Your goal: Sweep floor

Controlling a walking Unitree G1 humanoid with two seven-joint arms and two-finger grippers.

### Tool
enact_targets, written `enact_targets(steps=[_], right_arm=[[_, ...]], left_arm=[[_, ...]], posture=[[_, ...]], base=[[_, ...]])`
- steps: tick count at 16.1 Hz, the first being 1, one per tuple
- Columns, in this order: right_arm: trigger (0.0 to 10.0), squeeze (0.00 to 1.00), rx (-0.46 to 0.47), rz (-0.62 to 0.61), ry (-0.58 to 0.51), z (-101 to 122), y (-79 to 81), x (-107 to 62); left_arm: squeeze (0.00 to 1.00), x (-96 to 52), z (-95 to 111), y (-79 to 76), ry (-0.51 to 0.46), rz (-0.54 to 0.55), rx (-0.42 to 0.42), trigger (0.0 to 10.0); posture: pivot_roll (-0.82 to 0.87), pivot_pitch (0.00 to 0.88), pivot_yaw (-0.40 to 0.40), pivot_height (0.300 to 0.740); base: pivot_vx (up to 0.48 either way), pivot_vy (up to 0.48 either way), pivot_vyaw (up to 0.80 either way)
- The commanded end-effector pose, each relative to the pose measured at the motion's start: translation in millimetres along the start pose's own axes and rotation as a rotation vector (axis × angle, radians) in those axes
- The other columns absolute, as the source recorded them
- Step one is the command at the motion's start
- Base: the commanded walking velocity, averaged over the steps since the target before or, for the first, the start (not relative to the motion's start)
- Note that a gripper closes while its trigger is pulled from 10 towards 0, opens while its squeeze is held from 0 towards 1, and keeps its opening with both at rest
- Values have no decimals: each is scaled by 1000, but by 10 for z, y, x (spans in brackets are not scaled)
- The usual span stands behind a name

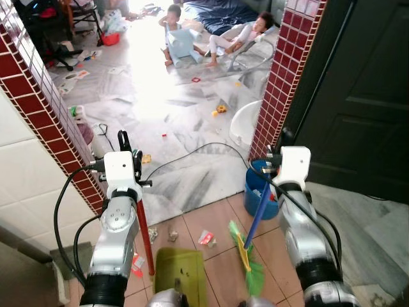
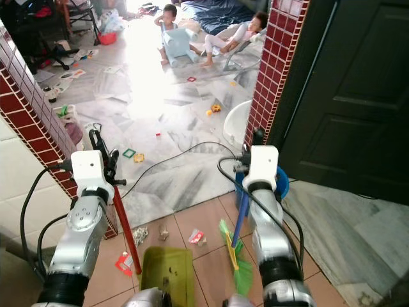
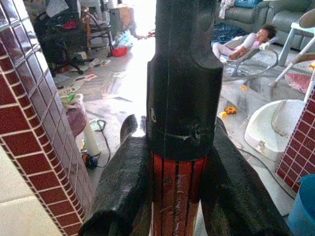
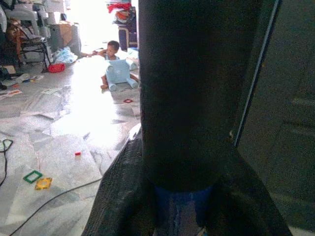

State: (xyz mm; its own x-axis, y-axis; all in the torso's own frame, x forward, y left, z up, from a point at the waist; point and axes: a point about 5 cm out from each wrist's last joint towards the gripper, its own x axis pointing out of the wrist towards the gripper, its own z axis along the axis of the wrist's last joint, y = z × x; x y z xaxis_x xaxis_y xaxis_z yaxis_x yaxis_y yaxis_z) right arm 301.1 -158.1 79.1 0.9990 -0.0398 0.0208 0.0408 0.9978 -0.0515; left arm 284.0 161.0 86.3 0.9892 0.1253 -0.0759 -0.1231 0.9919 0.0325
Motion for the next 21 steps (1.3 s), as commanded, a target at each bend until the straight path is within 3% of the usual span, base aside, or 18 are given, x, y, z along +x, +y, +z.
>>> enact_targets(steps=[1,4,7,15,21], right_arm=[[10000,0,14,-9,-1,25,-7,-6],[10000,0,4,-7,-6,25,-46,-58],[10000,0,-25,7,-20,81,-109,-15],[10000,0,-42,43,-66,218,-18,105],[10000,0,-34,45,-84,279,41,170]], left_arm=[[0,-1,96,22,-36,0,9,10000],[0,-74,32,25,-20,7,-10,10000],[0,-69,142,11,-49,-7,-14,10000],[0,-14,194,-33,-52,-21,-31,10000],[0,20,267,-12,-71,-13,-18,10000]], posture=[[-50,0,68,740],[-48,0,50,740],[-21,0,23,740],[-55,0,46,740],[-28,0,53,740]], base=[[0,0,0],[0,0,0],[0,0,267],[0,0,800],[0,0,230]])
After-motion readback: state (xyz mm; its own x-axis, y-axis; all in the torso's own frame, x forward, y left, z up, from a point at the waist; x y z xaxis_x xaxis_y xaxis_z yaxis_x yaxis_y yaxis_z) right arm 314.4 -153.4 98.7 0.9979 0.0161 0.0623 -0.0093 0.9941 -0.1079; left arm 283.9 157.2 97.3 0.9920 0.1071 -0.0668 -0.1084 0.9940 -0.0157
